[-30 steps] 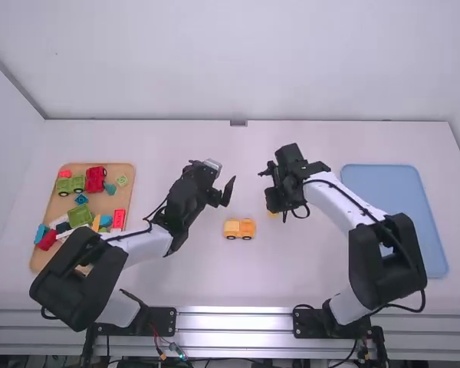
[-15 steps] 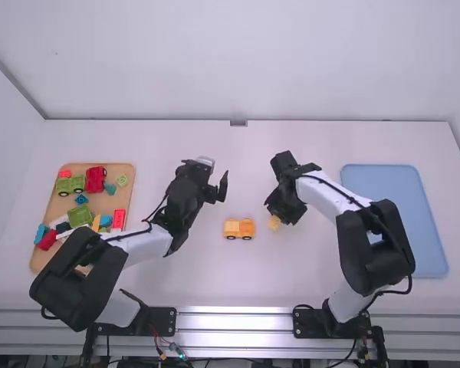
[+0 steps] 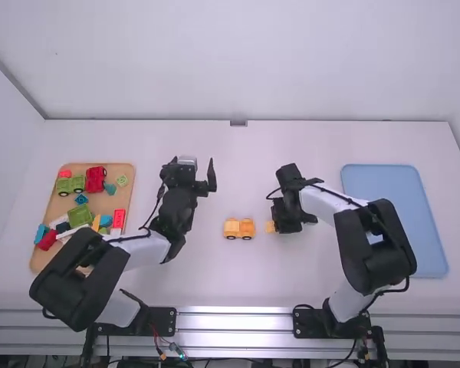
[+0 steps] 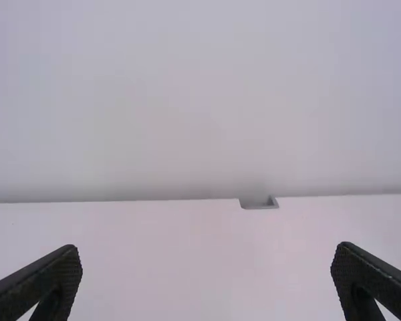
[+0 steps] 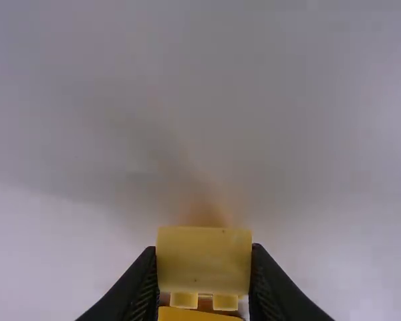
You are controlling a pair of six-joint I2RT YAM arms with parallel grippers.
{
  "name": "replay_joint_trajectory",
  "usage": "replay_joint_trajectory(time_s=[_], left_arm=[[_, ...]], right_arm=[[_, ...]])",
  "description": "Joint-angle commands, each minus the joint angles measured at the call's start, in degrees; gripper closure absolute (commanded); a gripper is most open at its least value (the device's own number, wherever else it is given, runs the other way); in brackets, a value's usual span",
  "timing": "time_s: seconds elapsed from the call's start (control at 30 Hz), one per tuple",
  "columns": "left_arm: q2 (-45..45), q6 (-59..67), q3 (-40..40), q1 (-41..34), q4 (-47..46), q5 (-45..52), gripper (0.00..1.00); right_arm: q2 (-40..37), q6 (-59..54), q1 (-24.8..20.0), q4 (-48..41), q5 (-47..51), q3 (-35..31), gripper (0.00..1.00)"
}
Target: Assemble lego blocks to make yellow taxi
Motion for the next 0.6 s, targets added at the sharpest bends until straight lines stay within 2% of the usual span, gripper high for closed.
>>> replay_joint_trajectory(time_s=[0.0, 0.13, 0.2, 0.27, 0.33, 0.4, 0.47, 0.5, 0.53, 0.57], left_arm=[[0.0, -0.2, -2.9, 0.2, 3.8, -1.4, 0.01], [0.0, -0.1, -7.5, -0.2, 13.3, -1.4, 0.01], [0.0, -0.2, -9.3, -0.1, 17.6, -1.3, 0.01], [0.0, -0.2, -10.5, 0.0, 20.3, -1.3, 0.01], [0.0, -0.2, -11.0, -0.2, 21.2, -1.4, 0.0], [0.0, -0.2, -10.6, 0.0, 20.1, -1.4, 0.01], [0.0, -0.2, -9.2, 0.3, 17.0, -1.4, 0.01], [0.0, -0.2, -9.1, 0.3, 16.8, -1.4, 0.01], [0.0, -0.2, -8.0, -0.1, 14.6, -1.4, 0.01], [0.0, -0.2, -7.5, -0.2, 13.7, -1.3, 0.01]], right_arm=[[0.2, 5.3, -0.9, 0.1, -0.2, -1.9, 1.0], [0.2, 5.4, -1.3, -0.2, -0.5, -2.7, 0.99], [0.2, 5.2, -1.1, -0.2, -0.5, -2.7, 0.88], [0.2, 5.2, -0.7, -0.2, 0.1, -2.7, 0.76], [0.2, 5.2, -0.3, 0.0, 0.5, -2.7, 0.43], [0.2, 5.2, 0.0, 0.0, 0.4, -2.7, 0.22], [0.2, 5.2, -0.2, 0.2, 1.4, -2.7, 0.1], [0.2, 5.2, -0.2, 0.2, 1.5, -2.7, 0.09], [0.2, 5.2, -0.1, 0.3, 1.9, -2.7, 0.0], [0.2, 5.2, -0.1, 0.3, 1.9, -2.7, 0.02]])
